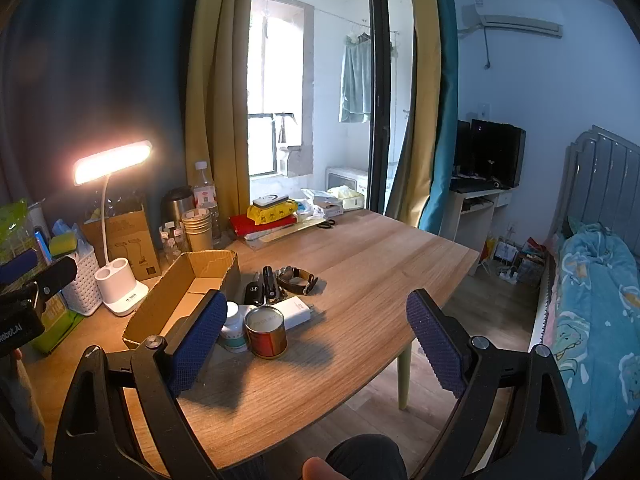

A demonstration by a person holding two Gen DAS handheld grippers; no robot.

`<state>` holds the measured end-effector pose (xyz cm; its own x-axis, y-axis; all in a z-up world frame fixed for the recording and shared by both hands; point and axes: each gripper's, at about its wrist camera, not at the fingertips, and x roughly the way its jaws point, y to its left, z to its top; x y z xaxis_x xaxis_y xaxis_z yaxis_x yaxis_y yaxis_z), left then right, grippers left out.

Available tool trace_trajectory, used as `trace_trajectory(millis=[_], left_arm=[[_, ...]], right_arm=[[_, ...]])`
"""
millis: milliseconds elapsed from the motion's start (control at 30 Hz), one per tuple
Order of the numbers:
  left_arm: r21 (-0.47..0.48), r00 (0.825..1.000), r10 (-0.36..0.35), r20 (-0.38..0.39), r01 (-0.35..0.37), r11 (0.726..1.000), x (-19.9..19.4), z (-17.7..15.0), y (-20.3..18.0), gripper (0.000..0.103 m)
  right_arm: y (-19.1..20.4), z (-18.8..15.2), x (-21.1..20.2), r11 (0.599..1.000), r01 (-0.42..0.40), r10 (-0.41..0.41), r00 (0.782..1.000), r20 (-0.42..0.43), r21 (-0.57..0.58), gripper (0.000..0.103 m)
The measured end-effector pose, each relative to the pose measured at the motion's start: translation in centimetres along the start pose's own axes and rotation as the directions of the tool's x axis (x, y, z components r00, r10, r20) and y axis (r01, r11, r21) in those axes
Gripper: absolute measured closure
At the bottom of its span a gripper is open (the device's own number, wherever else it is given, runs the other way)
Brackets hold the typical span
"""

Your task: Organize rigid objects

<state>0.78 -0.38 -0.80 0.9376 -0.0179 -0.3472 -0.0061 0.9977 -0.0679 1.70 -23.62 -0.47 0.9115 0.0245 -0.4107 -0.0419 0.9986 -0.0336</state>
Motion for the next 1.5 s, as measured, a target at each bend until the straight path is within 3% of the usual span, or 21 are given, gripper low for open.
trace_trajectory(millis=[700, 1500], left_arm=[[0.0, 1.0, 0.008, 0.003, -0.008, 1.0, -0.1, 0.0, -0.1, 0.007], [0.001, 1.0, 0.013, -0.002, -0.013, 1.0, 0.1, 0.3, 0.1, 0.007]], right_arm=[[0.0, -0.4, 0.6, 0.999, -0.046, 0.047, 0.998, -0.035, 0.009, 0.01], [0.0, 0.0, 1.0, 1.0, -0.02, 0.021, 0.999, -0.033, 0.021, 0.01]])
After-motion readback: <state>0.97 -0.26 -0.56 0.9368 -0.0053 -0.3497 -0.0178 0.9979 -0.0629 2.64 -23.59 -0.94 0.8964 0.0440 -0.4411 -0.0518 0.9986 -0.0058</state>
